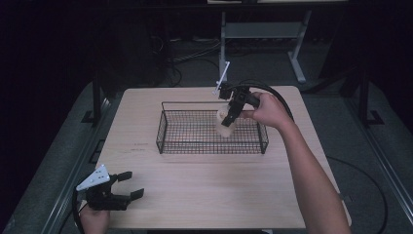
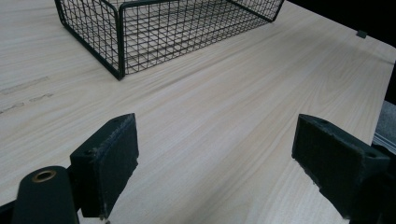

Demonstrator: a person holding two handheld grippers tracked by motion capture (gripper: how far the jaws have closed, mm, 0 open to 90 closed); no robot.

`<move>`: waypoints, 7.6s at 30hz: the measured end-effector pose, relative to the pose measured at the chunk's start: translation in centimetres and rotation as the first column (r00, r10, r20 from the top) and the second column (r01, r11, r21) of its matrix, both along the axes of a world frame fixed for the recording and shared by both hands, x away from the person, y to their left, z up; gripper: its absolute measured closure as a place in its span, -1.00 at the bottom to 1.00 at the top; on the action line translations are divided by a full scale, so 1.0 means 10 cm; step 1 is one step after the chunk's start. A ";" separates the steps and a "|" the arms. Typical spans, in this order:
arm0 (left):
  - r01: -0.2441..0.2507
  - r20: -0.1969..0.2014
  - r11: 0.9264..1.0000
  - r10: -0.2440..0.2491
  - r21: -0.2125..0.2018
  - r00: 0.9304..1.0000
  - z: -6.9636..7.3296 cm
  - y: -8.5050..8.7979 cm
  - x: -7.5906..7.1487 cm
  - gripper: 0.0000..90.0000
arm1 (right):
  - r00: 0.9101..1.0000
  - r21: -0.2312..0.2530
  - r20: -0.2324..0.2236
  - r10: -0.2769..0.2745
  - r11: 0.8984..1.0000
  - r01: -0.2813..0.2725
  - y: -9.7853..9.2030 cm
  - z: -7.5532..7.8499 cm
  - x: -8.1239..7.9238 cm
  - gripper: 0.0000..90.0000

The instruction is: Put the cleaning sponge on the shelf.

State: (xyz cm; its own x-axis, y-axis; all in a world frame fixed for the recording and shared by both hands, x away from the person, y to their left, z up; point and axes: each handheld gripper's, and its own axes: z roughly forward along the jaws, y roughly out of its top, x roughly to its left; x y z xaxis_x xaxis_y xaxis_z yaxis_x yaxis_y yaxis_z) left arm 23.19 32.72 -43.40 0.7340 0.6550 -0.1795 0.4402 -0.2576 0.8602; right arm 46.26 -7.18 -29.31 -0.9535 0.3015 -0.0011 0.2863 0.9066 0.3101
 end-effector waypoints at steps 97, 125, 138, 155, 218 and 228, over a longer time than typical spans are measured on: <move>-0.009 0.009 1.000 0.009 0.001 1.000 0.02 0.00 -0.01 -0.70 | 0.985 -0.033 -0.115 -0.125 0.992 0.122 0.07 -0.79 0.33 -0.59; -0.012 0.009 1.000 0.012 0.010 1.000 0.02 0.01 -0.03 -0.70 | 0.986 0.066 -0.089 -0.140 0.987 0.146 -0.24 -0.35 0.01 -0.67; -0.002 0.002 1.000 0.002 0.018 1.000 0.01 -0.02 -0.02 -0.70 | 0.987 0.080 -0.078 -0.142 0.986 0.148 -0.46 -0.32 -0.19 -0.67; -0.005 0.002 1.000 0.005 0.021 1.000 0.01 -0.02 -0.02 -0.70 | 0.990 0.121 -0.054 -0.130 0.983 0.136 -0.62 -0.27 -0.46 -0.67; 0.005 0.004 0.999 -0.005 0.032 1.000 0.01 -0.07 -0.02 -0.70 | 0.988 0.146 -0.073 -0.133 0.979 0.143 -1.09 -0.86 -1.16 -0.67; 0.006 0.002 0.999 -0.006 0.033 1.000 0.01 -0.07 -0.02 -0.70 | 0.987 0.151 -0.075 -0.140 0.977 0.150 -1.17 -1.00 -1.28 -0.67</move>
State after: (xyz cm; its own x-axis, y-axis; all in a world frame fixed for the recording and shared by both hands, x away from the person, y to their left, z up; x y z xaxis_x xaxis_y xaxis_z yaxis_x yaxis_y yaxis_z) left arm 23.00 32.02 -43.25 0.7381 0.6562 -0.1566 0.4369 -0.2881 0.8521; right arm 33.44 -18.86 -39.31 -0.8962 0.4280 0.1165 0.4349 0.7960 0.4209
